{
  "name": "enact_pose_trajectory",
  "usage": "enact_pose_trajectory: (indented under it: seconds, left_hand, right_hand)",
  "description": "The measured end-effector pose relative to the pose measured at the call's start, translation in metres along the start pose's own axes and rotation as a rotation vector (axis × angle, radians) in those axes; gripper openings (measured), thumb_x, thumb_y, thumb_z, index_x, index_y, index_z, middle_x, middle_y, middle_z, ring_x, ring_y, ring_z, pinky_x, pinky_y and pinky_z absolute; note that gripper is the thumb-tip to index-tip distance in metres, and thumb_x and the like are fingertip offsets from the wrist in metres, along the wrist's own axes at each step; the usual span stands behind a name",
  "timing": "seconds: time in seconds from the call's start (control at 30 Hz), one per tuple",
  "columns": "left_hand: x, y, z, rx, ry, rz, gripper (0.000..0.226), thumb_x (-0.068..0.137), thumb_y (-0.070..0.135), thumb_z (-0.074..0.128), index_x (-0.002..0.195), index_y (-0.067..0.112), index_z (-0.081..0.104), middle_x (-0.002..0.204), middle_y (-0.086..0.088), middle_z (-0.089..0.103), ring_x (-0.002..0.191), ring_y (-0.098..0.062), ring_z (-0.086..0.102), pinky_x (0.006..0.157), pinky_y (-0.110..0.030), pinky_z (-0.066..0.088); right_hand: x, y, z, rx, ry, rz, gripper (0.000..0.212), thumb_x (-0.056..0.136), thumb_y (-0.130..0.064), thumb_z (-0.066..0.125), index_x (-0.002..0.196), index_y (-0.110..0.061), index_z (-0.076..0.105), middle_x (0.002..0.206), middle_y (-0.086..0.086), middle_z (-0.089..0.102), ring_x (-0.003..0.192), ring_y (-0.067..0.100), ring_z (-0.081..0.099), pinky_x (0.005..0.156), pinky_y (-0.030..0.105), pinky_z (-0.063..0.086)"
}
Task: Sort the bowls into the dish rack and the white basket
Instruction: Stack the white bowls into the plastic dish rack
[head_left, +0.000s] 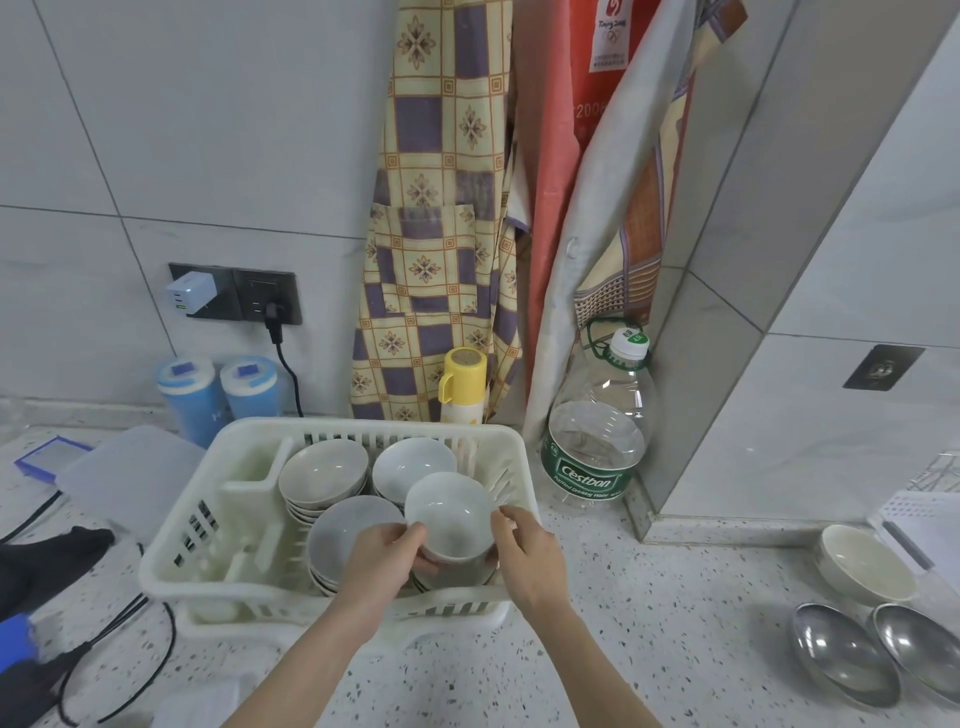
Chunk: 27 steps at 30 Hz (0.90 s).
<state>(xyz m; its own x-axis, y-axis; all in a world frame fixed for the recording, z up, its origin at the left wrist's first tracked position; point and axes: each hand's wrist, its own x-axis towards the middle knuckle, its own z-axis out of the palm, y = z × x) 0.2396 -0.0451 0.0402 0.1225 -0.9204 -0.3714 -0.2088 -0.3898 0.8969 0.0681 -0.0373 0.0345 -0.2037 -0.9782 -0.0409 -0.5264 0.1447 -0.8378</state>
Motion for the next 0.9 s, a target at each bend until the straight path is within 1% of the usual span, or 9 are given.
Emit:
enact_pose_trajectory:
  seconds: [0.1, 0.23, 0.33, 0.4, 0.43, 0.53, 0.7, 0.83, 0.9]
  left_hand:
    - [0.002, -0.002, 0.006, 0.038, -0.018, 0.015, 0.029, 0.084, 0.025, 0.051, 0.06, 0.012, 0.061, 0.064, -0.007, 0.074, 0.035, -0.004, 0.037, 0.048, -0.026, 0.031]
    - [0.001, -0.003, 0.008, 0.056, -0.06, 0.049, 0.026, 0.085, 0.027, 0.049, 0.066, 0.012, 0.06, 0.065, -0.006, 0.075, 0.033, -0.002, 0.039, 0.047, -0.026, 0.031]
    - [0.0, -0.001, 0.009, 0.095, -0.073, 0.101, 0.026, 0.078, 0.036, 0.048, 0.072, 0.015, 0.062, 0.071, -0.005, 0.075, 0.041, -0.001, 0.045, 0.049, -0.026, 0.033]
    - [0.001, -0.002, 0.009, 0.11, -0.042, 0.152, 0.014, 0.082, 0.033, 0.053, 0.091, 0.029, 0.062, 0.076, 0.0, 0.075, 0.057, -0.003, 0.061, 0.055, -0.024, 0.04]
    - [0.002, -0.003, 0.008, 0.12, -0.021, 0.183, 0.02, 0.084, 0.027, 0.056, 0.102, 0.037, 0.057, 0.074, 0.002, 0.076, 0.062, -0.004, 0.066, 0.056, -0.023, 0.043]
    - [0.005, -0.009, 0.005, 0.174, 0.006, 0.241, 0.041, 0.085, 0.016, 0.061, 0.112, 0.044, 0.048, 0.061, 0.003, 0.073, 0.054, -0.004, 0.066, 0.052, -0.019, 0.044]
    - [0.01, -0.013, 0.006, 0.279, 0.04, 0.265, 0.043, 0.085, 0.015, 0.063, 0.12, 0.036, 0.049, 0.061, 0.005, 0.072, 0.051, -0.001, 0.063, 0.051, -0.019, 0.044]
    - [0.011, -0.014, 0.006, 0.364, 0.039, 0.251, 0.049, 0.085, 0.014, 0.061, 0.129, 0.032, 0.048, 0.059, 0.001, 0.07, 0.053, -0.002, 0.063, 0.053, -0.021, 0.044]
    - [0.01, -0.014, 0.005, 0.437, 0.048, 0.251, 0.052, 0.086, 0.016, 0.06, 0.133, 0.032, 0.044, 0.058, 0.001, 0.067, 0.056, -0.005, 0.062, 0.051, -0.022, 0.04]
  right_hand:
    - [0.002, 0.001, -0.002, 0.013, 0.005, 0.005, 0.018, 0.094, -0.03, 0.048, 0.091, -0.024, 0.065, 0.051, -0.005, 0.059, 0.048, 0.006, 0.052, 0.052, 0.025, 0.041]
    - [0.003, 0.004, -0.006, 0.087, 0.004, 0.012, 0.024, 0.09, -0.013, 0.049, 0.1, -0.025, 0.066, 0.07, 0.013, 0.07, 0.068, 0.03, 0.067, 0.064, 0.039, 0.054]
    - [0.004, 0.005, -0.008, 0.103, 0.025, 0.028, 0.027, 0.088, -0.01, 0.049, 0.104, -0.024, 0.066, 0.073, 0.013, 0.071, 0.07, 0.029, 0.068, 0.066, 0.039, 0.055]
    - [0.005, 0.005, -0.008, 0.099, 0.023, 0.039, 0.026, 0.088, -0.01, 0.049, 0.104, -0.023, 0.065, 0.072, 0.013, 0.071, 0.069, 0.029, 0.068, 0.065, 0.039, 0.056]
    - [0.005, 0.005, -0.007, 0.086, 0.019, 0.041, 0.026, 0.088, -0.01, 0.049, 0.104, -0.022, 0.065, 0.07, 0.012, 0.071, 0.066, 0.027, 0.068, 0.063, 0.037, 0.055]
    - [0.006, 0.006, -0.005, 0.008, 0.006, 0.035, 0.024, 0.089, -0.013, 0.049, 0.106, -0.018, 0.065, 0.058, 0.001, 0.065, 0.053, 0.015, 0.059, 0.051, 0.023, 0.046]
    - [0.008, 0.005, -0.003, -0.094, 0.006, 0.007, 0.025, 0.089, -0.013, 0.048, 0.108, -0.014, 0.065, 0.055, -0.001, 0.056, 0.047, 0.013, 0.047, 0.042, 0.016, 0.033]
    - [0.009, 0.005, -0.001, -0.195, -0.044, 0.001, 0.016, 0.086, -0.01, 0.048, 0.089, -0.012, 0.063, 0.056, -0.001, 0.05, 0.047, 0.015, 0.041, 0.043, 0.02, 0.029]
    - [0.01, 0.004, 0.0, -0.249, -0.078, 0.009, 0.016, 0.084, -0.008, 0.047, 0.07, -0.015, 0.05, 0.055, -0.002, 0.044, 0.046, 0.012, 0.036, 0.043, 0.019, 0.025]
